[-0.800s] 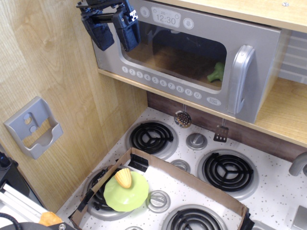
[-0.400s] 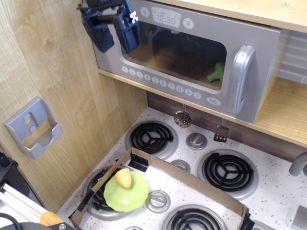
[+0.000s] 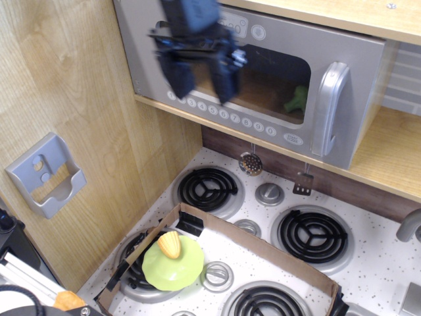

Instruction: Open microwave

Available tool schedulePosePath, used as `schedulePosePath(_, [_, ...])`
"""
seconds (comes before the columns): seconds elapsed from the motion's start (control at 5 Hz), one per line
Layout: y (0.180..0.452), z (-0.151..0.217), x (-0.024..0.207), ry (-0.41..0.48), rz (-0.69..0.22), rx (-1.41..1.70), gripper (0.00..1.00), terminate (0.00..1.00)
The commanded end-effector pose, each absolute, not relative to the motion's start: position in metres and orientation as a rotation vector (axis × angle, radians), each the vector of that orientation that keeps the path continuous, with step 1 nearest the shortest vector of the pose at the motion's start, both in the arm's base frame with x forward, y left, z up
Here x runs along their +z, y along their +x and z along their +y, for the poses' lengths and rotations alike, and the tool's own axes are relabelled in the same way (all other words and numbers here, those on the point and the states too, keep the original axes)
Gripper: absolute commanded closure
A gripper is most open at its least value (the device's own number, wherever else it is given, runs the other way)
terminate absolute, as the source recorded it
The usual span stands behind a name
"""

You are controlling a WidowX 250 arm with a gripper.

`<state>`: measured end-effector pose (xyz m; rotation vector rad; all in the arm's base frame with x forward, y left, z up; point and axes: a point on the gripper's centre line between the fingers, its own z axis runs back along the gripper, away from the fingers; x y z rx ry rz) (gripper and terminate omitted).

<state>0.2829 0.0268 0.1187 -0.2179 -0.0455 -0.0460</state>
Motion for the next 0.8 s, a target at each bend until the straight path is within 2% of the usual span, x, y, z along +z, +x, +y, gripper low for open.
schedulePosePath(0.0, [0.266,-0.028,0.129,-0.15,-0.137,0.026,0.0,0.0])
schedulePosePath(0.2, [0.26,-0.052,0.125,-0.126,-0.159,0.066,0.0,0.0])
schedulePosePath(0.4, [0.273,-0.07,0.121,-0.15,-0.192,0.121,0.0,0.0])
schedulePosePath(0.6, [0.29,-0.079,0.118,-0.138,-0.241,0.133,0.0,0.0])
